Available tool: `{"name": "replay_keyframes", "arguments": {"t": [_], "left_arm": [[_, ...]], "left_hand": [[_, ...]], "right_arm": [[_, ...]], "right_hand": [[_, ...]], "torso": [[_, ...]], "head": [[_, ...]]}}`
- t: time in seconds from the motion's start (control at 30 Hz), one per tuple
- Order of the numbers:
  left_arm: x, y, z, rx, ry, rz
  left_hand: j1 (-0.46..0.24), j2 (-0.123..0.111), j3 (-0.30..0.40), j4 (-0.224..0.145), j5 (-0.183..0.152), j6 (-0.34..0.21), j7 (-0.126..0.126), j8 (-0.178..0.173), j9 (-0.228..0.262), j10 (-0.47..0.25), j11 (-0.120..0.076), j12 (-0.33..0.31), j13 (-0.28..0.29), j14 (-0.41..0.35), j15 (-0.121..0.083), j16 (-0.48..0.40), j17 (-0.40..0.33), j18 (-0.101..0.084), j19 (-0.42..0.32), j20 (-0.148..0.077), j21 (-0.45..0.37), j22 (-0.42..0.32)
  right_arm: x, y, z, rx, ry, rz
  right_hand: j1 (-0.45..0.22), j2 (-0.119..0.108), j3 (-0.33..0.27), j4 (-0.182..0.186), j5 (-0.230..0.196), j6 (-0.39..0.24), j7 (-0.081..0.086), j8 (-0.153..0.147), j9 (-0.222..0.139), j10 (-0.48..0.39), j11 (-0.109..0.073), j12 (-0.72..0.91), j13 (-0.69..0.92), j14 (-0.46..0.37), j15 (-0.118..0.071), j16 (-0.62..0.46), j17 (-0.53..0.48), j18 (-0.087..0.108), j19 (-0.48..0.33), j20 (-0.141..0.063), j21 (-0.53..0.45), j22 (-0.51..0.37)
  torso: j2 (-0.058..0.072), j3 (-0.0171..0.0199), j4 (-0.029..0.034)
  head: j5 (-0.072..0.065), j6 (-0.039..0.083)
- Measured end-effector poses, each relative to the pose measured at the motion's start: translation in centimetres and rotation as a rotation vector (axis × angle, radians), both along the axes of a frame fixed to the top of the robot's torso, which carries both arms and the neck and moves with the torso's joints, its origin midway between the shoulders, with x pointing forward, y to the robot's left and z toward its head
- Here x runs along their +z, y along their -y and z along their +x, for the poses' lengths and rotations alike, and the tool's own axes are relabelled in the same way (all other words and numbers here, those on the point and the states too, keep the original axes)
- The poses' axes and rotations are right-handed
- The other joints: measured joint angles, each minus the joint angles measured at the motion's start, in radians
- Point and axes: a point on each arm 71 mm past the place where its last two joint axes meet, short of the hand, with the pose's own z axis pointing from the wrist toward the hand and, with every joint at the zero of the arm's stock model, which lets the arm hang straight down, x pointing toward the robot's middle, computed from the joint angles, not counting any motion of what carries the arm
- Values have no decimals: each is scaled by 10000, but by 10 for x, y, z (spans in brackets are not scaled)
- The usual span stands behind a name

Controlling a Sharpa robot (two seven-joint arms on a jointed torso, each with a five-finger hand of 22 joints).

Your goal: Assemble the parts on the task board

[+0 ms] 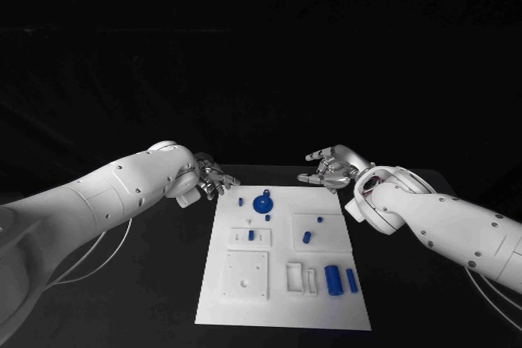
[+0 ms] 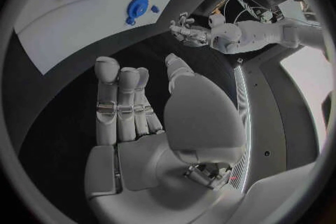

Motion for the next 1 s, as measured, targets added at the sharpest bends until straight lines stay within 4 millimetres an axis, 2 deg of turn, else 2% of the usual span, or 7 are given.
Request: {"name": "replay_keyframes", "arguments": {"t": [0.23, 0.47, 0.5, 0.57, 0.67, 0.8, 1.0], "left_arm": [[-5, 2, 4, -339, 24, 621], [-17, 4, 3, -603, -154, 1023], [-19, 5, 3, -654, -181, 1072], [-21, 5, 3, -718, -207, 1129], [-23, 5, 3, -788, -197, 1200], [-24, 4, 3, -834, -153, 1247], [-24, 6, 3, -924, -95, 1241]], "left_hand": [[-73, -73, 0, 130, -51, -51, 51, 0, -48, -57, -14, 55, -7, -70, -2, 83, -255, 0, 36, -36, -113, 174], [-230, -230, 13, 229, -197, -120, -17, 303, 347, -60, -12, 103, -23, -70, -2, 200, -406, 1, 110, -34, -287, 361], [-264, -315, 13, 229, -366, -120, -17, 303, 346, -94, 21, 103, -33, -129, 4, 200, -421, 1, 110, -34, -328, 383], [-390, -448, 41, 319, -1028, -39, -13, 207, 326, -94, 21, 103, -49, -159, 15, 200, -455, 1, 110, -34, -356, 387], [-628, -686, 369, 546, -1467, 64, 23, -70, 314, -93, 21, 103, -90, -159, 15, 200, -547, 0, 165, 21, -463, 386], [-697, -816, 545, 679, -1520, 99, -12, -193, 416, -94, 21, 84, -102, -159, 15, 251, -613, 1, 164, 20, -550, 386], [-696, -815, 550, 685, -1520, 99, -12, -202, 453, -93, 21, 60, -102, -159, 15, 250, -620, 1, 164, 20, -550, 385]], "right_arm": [[4, -3, 1, 29, 78, 109], [10, -6, 1, 52, 200, 231], [10, -6, 1, 51, 213, 242], [11, -6, 1, 52, 231, 259], [13, -6, 1, 53, 258, 280], [13, -6, 1, 47, 274, 292], [14, -6, 1, 42, 296, 312]], "right_hand": [[0, 0, 0, 0, 0, 0, 0, 0, 0, 0, 0, 0, 0, 0, 0, 0, 1, -1, 0, 0, 0, 0], [0, 0, 0, 0, -1, 0, 0, 0, 0, 0, 0, 0, 0, 0, 0, 0, 1, -1, 0, 0, 0, -1], [0, 0, 0, 0, -1, 0, 0, 0, 0, 0, 0, 0, 0, 0, 0, 0, 1, 0, 0, 0, 0, -1], [0, 0, 0, 0, -1, 0, 0, 0, 0, 0, 0, 0, 1, 0, 0, 0, 2, -1, 0, 0, 0, -1], [0, 0, 0, 0, -1, 0, 0, 0, 0, 0, 1, 0, 0, 0, 0, 0, 2, 0, 0, 0, 0, -1], [0, 0, 0, 0, -1, 0, 0, 0, 0, -1, 0, 0, 1, 0, 0, 0, 2, 0, 0, 0, 0, 0], [1, 0, 0, 0, -1, 0, 0, 0, 0, -1, 1, 0, 1, 0, 0, 0, 2, 0, 0, 0, 0, -1]], "torso": [[122, 13, -53], [247, 14, -104], [266, 13, -110], [292, 13, -120], [328, 13, -129], [362, 13, -141], [369, 8, -143]], "head": [[10, 79], [11, 144], [11, 152], [-2, 167], [-20, 176], [-33, 177], [-44, 150]]}}
